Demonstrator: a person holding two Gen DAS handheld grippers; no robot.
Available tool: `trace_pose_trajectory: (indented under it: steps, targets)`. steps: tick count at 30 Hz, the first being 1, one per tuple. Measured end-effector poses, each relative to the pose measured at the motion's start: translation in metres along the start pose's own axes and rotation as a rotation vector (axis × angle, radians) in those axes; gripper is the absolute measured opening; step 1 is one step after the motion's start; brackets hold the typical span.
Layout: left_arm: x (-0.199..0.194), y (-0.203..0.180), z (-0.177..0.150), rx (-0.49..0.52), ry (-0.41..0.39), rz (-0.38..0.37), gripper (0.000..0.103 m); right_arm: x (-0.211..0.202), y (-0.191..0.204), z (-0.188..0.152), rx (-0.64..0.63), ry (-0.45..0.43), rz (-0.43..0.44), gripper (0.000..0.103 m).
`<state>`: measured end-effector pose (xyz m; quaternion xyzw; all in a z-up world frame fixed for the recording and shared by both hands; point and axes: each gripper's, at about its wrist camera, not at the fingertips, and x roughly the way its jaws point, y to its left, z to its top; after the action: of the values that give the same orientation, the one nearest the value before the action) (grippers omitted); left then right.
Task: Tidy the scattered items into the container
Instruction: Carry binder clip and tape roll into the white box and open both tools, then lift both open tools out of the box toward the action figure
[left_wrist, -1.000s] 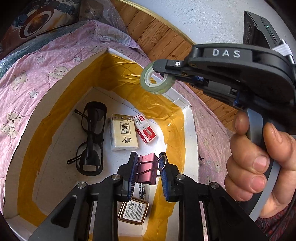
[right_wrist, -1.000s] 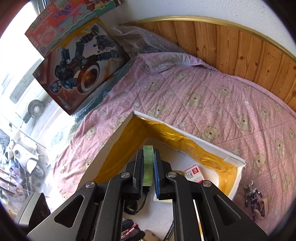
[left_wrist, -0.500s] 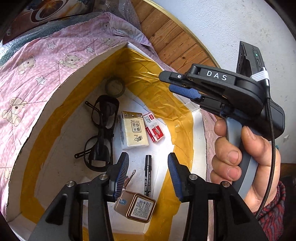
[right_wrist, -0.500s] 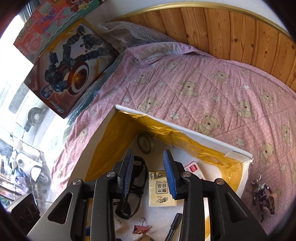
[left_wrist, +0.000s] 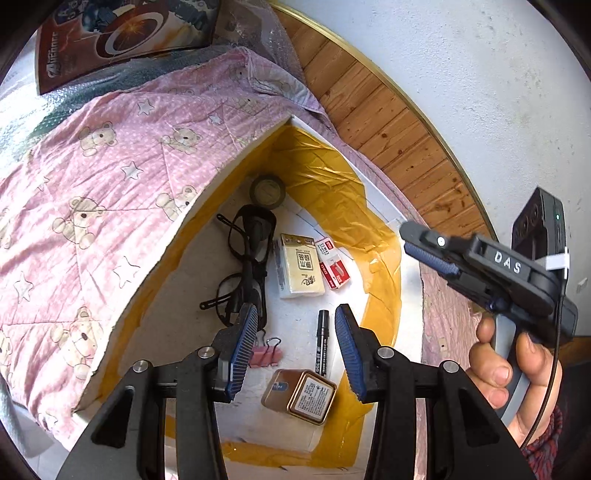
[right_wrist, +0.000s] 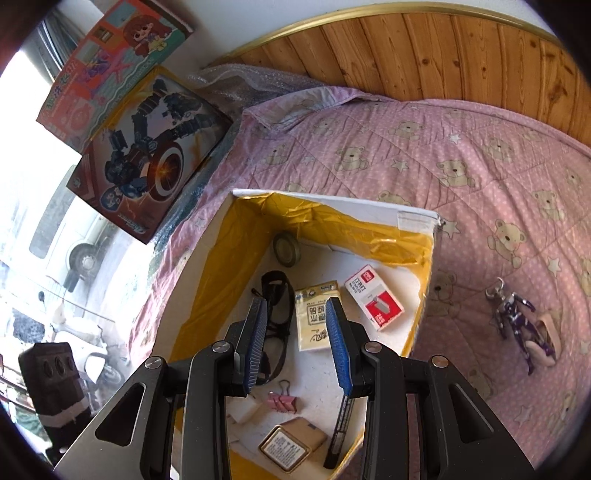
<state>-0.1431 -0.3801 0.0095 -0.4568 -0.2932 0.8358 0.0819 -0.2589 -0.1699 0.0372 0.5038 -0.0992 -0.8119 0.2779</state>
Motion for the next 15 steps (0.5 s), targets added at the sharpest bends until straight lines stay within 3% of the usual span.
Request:
trace_pose_trajectory:
  steps: [6, 15]
  targets:
    - [-0.023, -0.010, -0.006, 0.017, -0.036, -0.001, 0.046, -0.025, -0.008, -0.030, 0.043, -0.013, 0.035, 0.037]
    - [-0.033, -0.052, -0.036, 0.104, -0.001, -0.037, 0.046, -0.055, -0.014, -0.074, 0.094, -0.045, 0.094, 0.037]
